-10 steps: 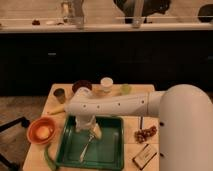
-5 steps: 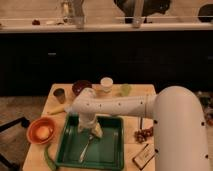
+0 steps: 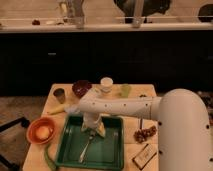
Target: Place fork in table surface
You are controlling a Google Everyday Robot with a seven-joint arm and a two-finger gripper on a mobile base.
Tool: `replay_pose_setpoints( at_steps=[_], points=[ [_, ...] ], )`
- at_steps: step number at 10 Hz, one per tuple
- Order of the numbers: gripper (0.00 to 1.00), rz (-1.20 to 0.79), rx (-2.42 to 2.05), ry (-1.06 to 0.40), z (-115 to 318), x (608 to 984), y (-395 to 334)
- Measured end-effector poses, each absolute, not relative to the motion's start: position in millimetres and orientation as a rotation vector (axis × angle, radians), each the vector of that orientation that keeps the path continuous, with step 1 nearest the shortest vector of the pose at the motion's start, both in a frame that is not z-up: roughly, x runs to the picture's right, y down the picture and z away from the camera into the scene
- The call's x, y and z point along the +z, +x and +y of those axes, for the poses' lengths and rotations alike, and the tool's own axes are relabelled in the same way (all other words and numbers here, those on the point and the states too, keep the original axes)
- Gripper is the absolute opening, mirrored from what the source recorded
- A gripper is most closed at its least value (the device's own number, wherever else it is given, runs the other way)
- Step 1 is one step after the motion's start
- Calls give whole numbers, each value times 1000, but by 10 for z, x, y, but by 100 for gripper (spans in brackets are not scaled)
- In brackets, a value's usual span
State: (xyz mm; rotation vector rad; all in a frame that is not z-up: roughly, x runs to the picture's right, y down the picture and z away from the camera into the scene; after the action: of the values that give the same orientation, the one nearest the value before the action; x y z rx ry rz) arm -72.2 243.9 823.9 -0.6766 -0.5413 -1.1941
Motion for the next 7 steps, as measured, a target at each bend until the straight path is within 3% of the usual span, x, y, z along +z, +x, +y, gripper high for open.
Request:
replay_pose_setpoints(
  at_steps=[7],
  points=[
    [80, -486, -1275, -627, 2472, 8280, -793]
  ],
)
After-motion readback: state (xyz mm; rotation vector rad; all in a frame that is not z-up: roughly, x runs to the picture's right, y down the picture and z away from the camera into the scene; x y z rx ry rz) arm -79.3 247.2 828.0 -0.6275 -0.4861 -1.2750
